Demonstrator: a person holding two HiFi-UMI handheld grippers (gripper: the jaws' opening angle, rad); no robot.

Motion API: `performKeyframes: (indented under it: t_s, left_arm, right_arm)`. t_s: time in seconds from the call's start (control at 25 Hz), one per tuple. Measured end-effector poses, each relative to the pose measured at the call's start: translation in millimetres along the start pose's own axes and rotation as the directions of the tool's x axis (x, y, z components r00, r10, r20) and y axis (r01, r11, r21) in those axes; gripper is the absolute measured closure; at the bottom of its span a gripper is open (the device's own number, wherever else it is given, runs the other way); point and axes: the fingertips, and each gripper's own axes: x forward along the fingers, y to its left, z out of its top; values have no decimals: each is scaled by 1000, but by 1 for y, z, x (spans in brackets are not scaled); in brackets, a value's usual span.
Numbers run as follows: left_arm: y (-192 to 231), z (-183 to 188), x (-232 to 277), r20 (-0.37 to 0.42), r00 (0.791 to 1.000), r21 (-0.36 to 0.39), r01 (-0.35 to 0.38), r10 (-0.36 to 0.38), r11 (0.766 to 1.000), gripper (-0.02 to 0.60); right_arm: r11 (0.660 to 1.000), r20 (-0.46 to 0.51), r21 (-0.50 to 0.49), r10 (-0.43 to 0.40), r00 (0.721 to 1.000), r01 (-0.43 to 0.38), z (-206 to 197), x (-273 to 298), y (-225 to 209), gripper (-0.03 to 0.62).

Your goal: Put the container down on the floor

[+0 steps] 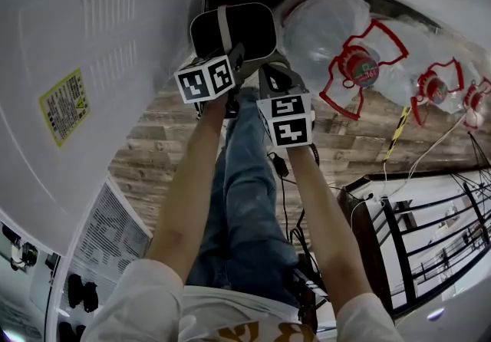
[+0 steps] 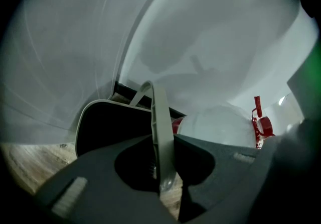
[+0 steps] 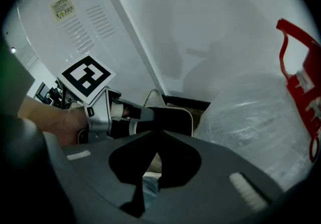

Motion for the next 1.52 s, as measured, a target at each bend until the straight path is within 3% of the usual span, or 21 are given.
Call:
performKeyframes:
  t_s: [0.4, 0.8, 1.2, 1.52]
  left_arm:
    - [26, -23, 6, -36, 998, -42, -49, 48, 998, 526]
    - [30, -47, 2, -97, 993, 41, -59, 62, 997, 525]
    - [57, -43, -13, -88, 985, 70, -139, 145, 988, 517]
    - [87, -53, -27, -64, 974, -37, -221, 219, 974, 492]
  right_arm:
    - [1000, -30, -8, -1, 1000, 0, -9, 5, -7, 563]
    - [1000, -39, -22, -6, 999, 6, -6, 9, -8, 563]
    - [1000, -42, -19, -11, 999, 10, -10, 8, -5, 563]
    - [1000, -55, -24, 1, 998, -2, -20, 5, 4, 563]
